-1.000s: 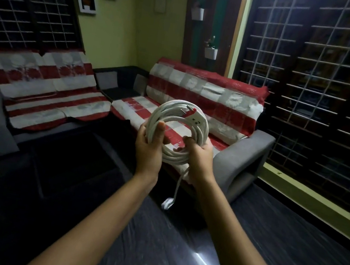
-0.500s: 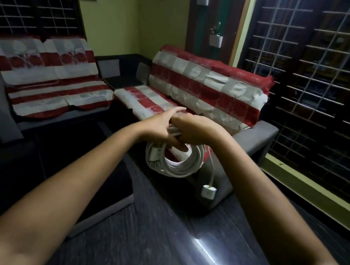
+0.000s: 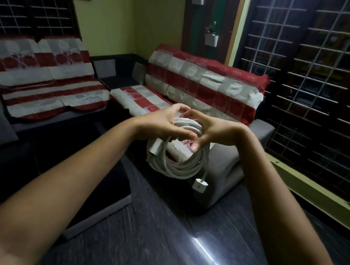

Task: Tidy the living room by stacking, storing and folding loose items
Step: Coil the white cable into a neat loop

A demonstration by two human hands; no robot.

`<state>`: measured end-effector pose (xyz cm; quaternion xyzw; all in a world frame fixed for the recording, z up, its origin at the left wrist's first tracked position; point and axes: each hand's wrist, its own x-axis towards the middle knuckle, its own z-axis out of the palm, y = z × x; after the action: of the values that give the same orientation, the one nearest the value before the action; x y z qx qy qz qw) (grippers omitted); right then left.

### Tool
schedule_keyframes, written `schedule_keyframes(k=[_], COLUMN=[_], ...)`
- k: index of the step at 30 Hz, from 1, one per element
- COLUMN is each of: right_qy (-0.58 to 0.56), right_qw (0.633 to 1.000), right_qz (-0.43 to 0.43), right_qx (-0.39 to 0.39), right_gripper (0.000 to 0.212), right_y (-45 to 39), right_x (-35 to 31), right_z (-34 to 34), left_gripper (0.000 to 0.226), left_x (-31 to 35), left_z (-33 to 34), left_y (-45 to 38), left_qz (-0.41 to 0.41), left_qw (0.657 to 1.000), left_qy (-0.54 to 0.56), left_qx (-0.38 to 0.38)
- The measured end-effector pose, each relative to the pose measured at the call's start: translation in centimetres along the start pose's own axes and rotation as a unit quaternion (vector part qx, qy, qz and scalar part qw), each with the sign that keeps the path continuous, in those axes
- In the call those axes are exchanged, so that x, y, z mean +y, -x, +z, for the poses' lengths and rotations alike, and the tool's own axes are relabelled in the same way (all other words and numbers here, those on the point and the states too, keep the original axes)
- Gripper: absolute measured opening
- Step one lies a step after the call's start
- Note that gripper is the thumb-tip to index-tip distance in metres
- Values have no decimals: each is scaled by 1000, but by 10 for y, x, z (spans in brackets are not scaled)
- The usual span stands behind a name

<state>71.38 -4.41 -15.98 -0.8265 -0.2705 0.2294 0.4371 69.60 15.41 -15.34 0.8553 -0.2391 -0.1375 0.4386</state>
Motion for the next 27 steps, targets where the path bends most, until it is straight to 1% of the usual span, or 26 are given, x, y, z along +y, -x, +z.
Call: schedule_keyframes(k=[1,2,3,5,6,8,9,11,13,14,16,17,18,21,23,24,26,27], right_qy=[-45,-72,-96,-153,-188,-270,-317,-407,-458,-489,-563,-585,-590,-600,-618,-628,-631,-621], right_qw=[999,997,995,987,981,956,935,884,839,811,744,719,707,684,657,640,604,594], right_qz=[-9,-18,-27,-43,-52,-84,-115,-187,-228,-237,-248,-254,-255,-240,-240,-232,-203,-186], right_qx=[-9,-13,-16,-3,16,75,108,138,184,215,262,277,295,338,359,379,442,477], right_gripper=[97,106,111,111,110,106,104,95,72,66,70,76,81,85,86,88,92,93], right_y=[5,9,13,16,17,16,16,12,5,1,-6,-7,-9,-20,-29,-31,-31,-30], right_x=[9,18,29,51,58,63,62,54,40,32,21,17,16,23,23,20,12,8], right_z=[-6,-9,-11,-4,3,24,36,59,77,84,89,91,92,100,110,113,117,118], left_gripper=[83,73,59,32,24,17,15,12,18,22,23,23,23,19,16,18,24,25], left_x=[1,3,5,7,9,9,9,8,9,8,4,2,0,-5,-8,-10,-14,-15], left_z=[-3,-6,-9,-15,-16,-13,-10,0,17,28,50,60,66,73,76,79,89,92], left_y=[2,5,8,12,11,9,7,1,-4,-7,-14,-16,-18,-23,-27,-29,-31,-31], left_qz=[7,22,49,115,139,153,156,154,131,117,111,115,113,92,87,80,72,69], left_qw=[999,997,993,979,967,934,915,880,849,828,773,748,731,704,683,676,674,679], left_qy=[38,76,106,158,195,287,324,357,361,372,434,466,487,494,491,483,469,462], left_qx=[7,17,29,63,86,146,184,271,363,403,449,458,465,502,535,550,567,567])
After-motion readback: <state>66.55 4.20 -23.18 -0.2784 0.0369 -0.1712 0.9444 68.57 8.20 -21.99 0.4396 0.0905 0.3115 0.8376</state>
